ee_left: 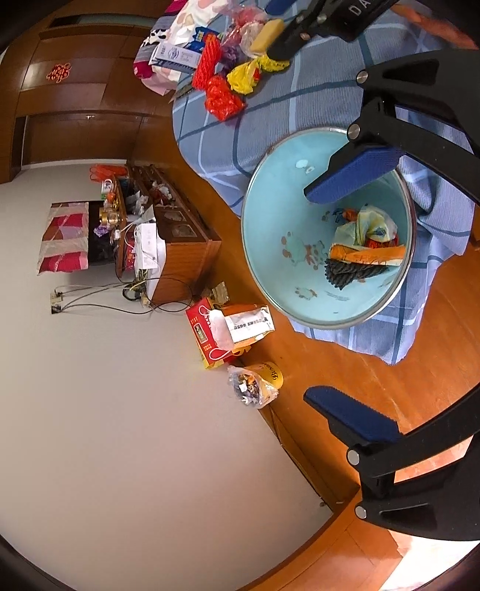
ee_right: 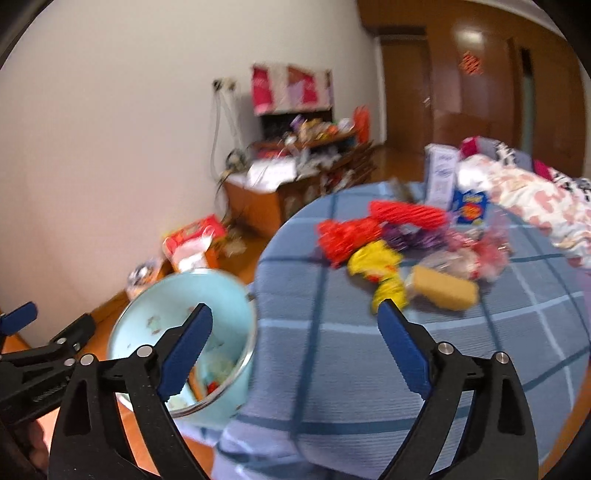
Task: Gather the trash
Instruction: 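Move both open tools back toward the remaining trash on the table, then grasp the red plastic bag with left tool while right tool grasps pink clear bag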
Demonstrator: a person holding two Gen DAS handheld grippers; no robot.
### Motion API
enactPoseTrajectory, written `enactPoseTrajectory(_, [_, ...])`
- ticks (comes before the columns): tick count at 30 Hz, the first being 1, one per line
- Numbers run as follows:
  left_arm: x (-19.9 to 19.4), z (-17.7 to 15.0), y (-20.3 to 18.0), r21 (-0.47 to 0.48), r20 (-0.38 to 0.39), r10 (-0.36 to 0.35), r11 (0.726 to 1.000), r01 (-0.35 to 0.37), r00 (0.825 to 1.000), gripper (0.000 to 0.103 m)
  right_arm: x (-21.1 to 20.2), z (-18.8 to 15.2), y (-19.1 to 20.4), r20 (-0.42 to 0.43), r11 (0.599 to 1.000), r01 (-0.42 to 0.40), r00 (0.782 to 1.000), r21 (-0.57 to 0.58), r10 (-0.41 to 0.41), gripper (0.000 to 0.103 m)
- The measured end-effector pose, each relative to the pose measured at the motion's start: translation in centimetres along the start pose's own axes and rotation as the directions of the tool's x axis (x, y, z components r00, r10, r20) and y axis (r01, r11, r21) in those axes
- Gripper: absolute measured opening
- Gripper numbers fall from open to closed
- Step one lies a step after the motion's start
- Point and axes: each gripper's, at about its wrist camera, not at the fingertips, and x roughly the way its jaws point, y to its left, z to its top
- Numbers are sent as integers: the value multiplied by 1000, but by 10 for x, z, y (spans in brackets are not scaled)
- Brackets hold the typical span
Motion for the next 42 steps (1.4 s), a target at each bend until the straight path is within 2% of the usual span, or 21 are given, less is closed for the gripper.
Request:
enactPoseTrajectory(2, [-3,0,-5,9,4,-1,1000,1,1000,97,-11,-4,-13,70,999,27,997,43,-30,93])
enactPoseTrajectory(3, [-6,0,-8,15,7,-8,1000,8,1000,97,-13,-5,-19,68,998,35,997,55,-39,93])
enactPoseTrajectory(9, [-12,-5,-31,36,-2,-92,995,92,996,97,-10,-11,-58,-39,991,109,994,73,-106,93])
enactPoseTrajectory(17, [-14,-13,-71,93,-48,-194,976,197,980,97,-12,-28,-119,-95,970,179,982,161,-166,93])
enactPoseTrajectory(22, [-15,-15,-87,102,-64,-246,962,252,967,97,-18,-34,-142,-101,958,211,976,195,-194,92])
enactPoseTrajectory(27, [-11,-19,-102,114,-90,-277,951,286,957,97,-19,-37,-167,-108,943,229,972,242,-208,92])
enactPoseTrajectory(33, [-2,-15,-111,129,-96,-289,945,300,952,97,-18,-33,-188,-104,934,241,970,262,-221,91])
enactPoseTrajectory(37, [6,-6,-118,120,-100,-317,937,328,943,97,-14,-24,-202,-100,932,240,970,273,-220,83])
enactPoseTrajectory(42, [16,14,-132,141,-69,-343,926,349,937,96,-6,-5,-222,-87,930,236,972,283,-220,79])
